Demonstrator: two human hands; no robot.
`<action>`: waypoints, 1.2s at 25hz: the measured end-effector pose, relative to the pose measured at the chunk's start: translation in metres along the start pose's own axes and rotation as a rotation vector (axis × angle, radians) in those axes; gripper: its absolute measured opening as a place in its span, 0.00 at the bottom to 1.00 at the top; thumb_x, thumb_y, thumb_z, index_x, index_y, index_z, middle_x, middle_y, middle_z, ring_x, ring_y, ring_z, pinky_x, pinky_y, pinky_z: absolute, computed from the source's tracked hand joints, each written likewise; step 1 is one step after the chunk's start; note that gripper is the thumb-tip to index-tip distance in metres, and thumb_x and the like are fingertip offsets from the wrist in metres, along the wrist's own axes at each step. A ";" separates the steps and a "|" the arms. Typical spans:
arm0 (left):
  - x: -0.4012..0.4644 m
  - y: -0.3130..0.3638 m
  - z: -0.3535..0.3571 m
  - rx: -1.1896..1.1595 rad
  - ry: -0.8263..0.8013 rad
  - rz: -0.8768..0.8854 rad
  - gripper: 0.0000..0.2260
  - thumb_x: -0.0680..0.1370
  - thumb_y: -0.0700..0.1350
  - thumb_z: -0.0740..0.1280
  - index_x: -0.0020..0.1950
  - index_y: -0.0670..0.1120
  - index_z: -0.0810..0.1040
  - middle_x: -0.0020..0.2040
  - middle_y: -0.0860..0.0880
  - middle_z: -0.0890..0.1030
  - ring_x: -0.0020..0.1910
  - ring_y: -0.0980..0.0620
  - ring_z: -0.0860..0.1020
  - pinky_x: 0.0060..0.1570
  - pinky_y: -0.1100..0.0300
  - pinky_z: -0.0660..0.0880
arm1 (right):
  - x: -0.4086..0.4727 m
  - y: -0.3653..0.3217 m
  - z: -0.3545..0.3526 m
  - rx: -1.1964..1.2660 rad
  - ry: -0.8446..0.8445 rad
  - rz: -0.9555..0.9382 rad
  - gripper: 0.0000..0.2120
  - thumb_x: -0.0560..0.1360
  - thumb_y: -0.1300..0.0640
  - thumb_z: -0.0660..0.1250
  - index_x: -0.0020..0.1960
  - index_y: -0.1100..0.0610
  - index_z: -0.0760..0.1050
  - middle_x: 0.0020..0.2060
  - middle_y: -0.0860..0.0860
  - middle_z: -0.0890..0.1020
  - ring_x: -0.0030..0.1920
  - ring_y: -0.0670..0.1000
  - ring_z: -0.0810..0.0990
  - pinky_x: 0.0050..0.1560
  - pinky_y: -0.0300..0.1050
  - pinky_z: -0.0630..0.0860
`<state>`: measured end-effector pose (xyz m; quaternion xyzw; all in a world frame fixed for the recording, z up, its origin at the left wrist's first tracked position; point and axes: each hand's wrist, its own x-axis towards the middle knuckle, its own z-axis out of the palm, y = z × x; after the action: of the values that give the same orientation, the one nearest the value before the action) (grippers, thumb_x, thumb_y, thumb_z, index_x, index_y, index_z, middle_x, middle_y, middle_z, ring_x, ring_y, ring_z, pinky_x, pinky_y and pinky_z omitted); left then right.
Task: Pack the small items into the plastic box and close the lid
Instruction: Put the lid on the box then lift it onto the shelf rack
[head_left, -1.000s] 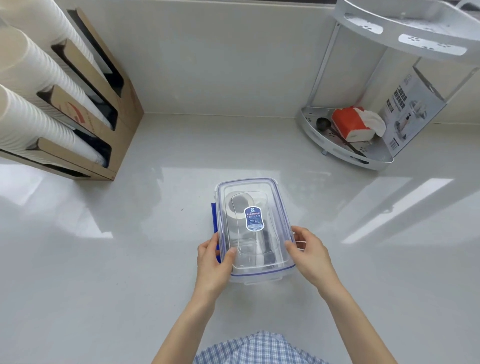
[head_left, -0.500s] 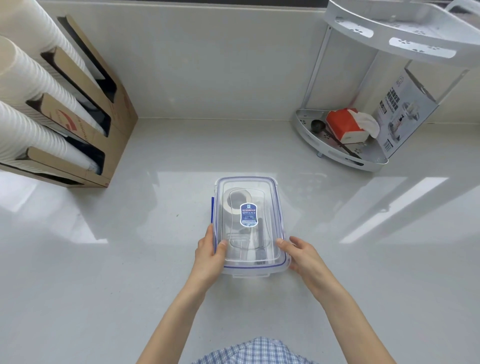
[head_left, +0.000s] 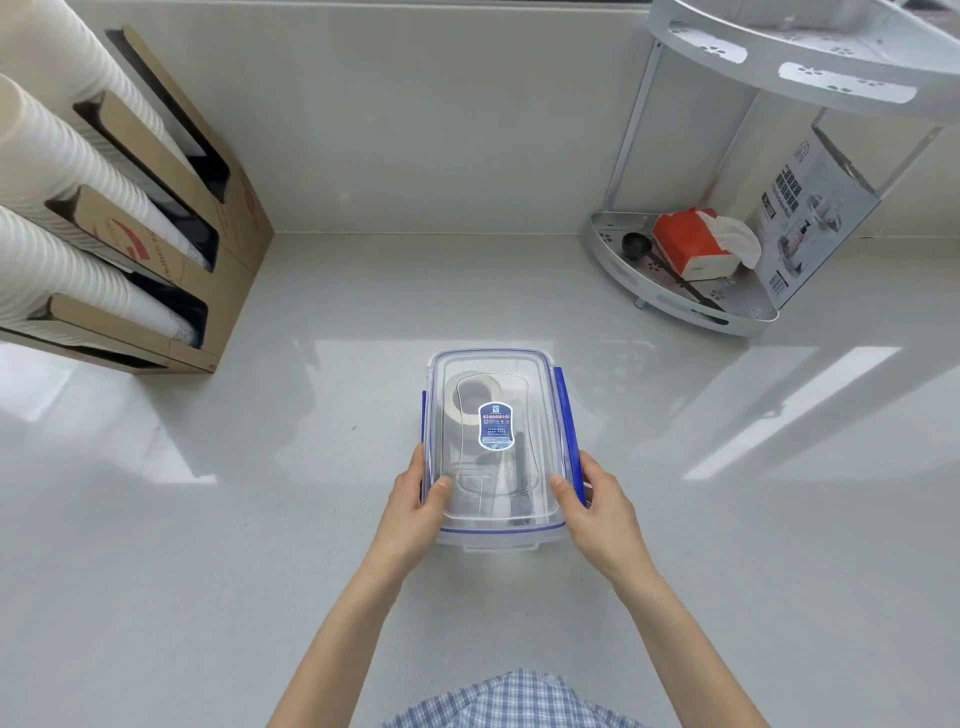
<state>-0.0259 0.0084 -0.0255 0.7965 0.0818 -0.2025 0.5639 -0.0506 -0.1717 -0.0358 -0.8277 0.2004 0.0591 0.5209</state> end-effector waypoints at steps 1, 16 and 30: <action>0.000 0.000 0.000 0.004 0.003 0.008 0.22 0.79 0.42 0.55 0.72 0.52 0.56 0.70 0.48 0.66 0.68 0.49 0.66 0.68 0.56 0.61 | 0.000 -0.002 0.001 -0.049 0.011 -0.032 0.17 0.77 0.56 0.59 0.65 0.54 0.68 0.58 0.57 0.74 0.53 0.52 0.74 0.56 0.42 0.70; -0.002 -0.007 -0.006 -0.155 0.020 -0.148 0.29 0.75 0.50 0.62 0.73 0.57 0.51 0.62 0.48 0.72 0.58 0.51 0.72 0.55 0.62 0.67 | -0.004 -0.002 0.006 -0.027 0.038 -0.077 0.19 0.77 0.56 0.58 0.68 0.55 0.64 0.59 0.53 0.74 0.52 0.47 0.71 0.58 0.43 0.70; -0.004 -0.012 0.015 -0.024 0.274 0.010 0.21 0.77 0.47 0.60 0.70 0.49 0.64 0.56 0.50 0.73 0.53 0.53 0.71 0.56 0.59 0.69 | -0.003 0.001 0.006 -0.036 0.005 -0.032 0.22 0.79 0.55 0.55 0.72 0.57 0.58 0.66 0.55 0.70 0.64 0.53 0.70 0.59 0.38 0.64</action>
<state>-0.0375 -0.0007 -0.0382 0.8102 0.1566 -0.0877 0.5580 -0.0530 -0.1656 -0.0380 -0.8402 0.1873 0.0523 0.5062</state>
